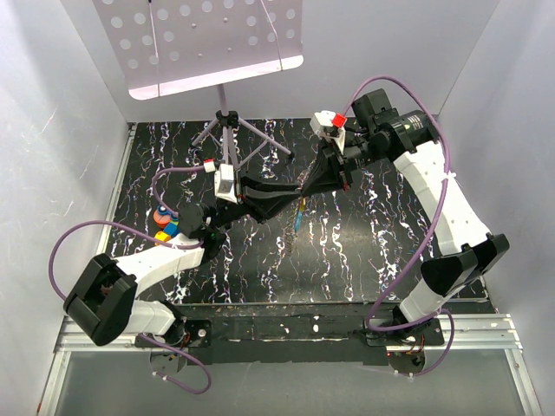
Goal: Put the keys on the keyring
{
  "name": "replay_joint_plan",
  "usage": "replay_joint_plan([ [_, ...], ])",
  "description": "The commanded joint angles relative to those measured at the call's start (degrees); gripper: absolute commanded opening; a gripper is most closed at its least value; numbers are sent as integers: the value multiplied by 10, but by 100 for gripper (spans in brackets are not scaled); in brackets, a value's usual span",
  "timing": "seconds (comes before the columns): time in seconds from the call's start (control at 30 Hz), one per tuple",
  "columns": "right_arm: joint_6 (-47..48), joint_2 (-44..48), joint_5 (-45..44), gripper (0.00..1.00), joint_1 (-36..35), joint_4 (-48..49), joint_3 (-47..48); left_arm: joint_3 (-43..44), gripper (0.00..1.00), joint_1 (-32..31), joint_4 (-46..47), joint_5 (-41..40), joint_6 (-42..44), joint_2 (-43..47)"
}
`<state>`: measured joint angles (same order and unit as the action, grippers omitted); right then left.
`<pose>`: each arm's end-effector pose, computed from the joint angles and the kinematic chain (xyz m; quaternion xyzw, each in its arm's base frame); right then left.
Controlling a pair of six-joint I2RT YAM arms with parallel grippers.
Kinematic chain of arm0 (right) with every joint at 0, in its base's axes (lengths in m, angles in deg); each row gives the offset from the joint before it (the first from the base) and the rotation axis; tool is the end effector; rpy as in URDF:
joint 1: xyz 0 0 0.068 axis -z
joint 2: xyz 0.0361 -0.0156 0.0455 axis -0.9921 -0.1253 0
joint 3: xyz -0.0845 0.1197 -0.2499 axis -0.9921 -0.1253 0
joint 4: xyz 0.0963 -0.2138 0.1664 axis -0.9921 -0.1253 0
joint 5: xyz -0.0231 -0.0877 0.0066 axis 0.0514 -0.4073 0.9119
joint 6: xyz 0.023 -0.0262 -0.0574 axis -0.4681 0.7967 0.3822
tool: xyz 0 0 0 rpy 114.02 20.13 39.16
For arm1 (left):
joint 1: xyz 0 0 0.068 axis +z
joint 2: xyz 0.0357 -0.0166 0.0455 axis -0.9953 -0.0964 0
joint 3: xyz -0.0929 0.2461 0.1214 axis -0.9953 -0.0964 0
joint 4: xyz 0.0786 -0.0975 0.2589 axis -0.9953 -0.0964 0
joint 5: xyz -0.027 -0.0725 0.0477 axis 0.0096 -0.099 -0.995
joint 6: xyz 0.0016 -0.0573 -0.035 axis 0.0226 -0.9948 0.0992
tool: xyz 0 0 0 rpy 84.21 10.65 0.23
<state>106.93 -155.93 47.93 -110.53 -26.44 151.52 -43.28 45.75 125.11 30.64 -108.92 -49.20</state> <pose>0.2651 0.1958 0.4669 -0.6168 0.5141 0.4902 0.3389 0.2092 -0.2067 0.3425 0.3002 0.3941 -0.5926 0.6351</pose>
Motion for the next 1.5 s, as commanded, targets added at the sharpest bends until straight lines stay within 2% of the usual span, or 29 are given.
replay_joint_plan([
  [0.0, -5, 9, -1, 1, -3, -20, 9, -1, 35, 2, -12, -26, -2, 34],
  [0.07, 30, 16, -24, 1, 0, -51, 2, -6, 53, 11, -64, -22, -3, 59],
  [0.2, 86, 36, -68, 1, 1, -106, -34, 1, 78, 44, -231, -2, -4, 130],
  [0.23, 99, 41, -82, 1, 1, -120, -42, 9, 87, 54, -276, 10, 0, 143],
  [0.33, 129, 43, -117, 1, 1, -165, -58, 57, 98, 71, -432, 63, 29, 158],
  [0.47, 99, 43, -159, 1, 1, -166, -78, 149, 96, 76, -617, 157, 67, 115],
  [0.57, 88, 43, -172, 1, 1, -166, -93, 186, 90, 76, -675, 194, 98, 90],
  [0.73, 65, 35, -178, 1, 3, -165, -112, 199, 79, 65, -697, 189, 142, 75],
  [0.93, 58, 22, -164, 1, 3, -164, -115, 217, 65, 26, -716, 142, 187, 49],
  [1.1, 49, 13, -158, 1, 3, -165, -113, 222, 62, 3, -715, 109, 220, 37],
  [1.2, 44, 10, -152, 1, 3, -164, -114, 232, 57, 1, -716, 106, 210, 22],
  [1.3, 40, 8, -148, 1, 3, -165, -117, 260, 56, 1, -734, 104, 179, 2],
  [1.47, 29, 4, -145, 1, 5, -166, -119, 303, 54, 19, -775, 150, 112, -36],
])
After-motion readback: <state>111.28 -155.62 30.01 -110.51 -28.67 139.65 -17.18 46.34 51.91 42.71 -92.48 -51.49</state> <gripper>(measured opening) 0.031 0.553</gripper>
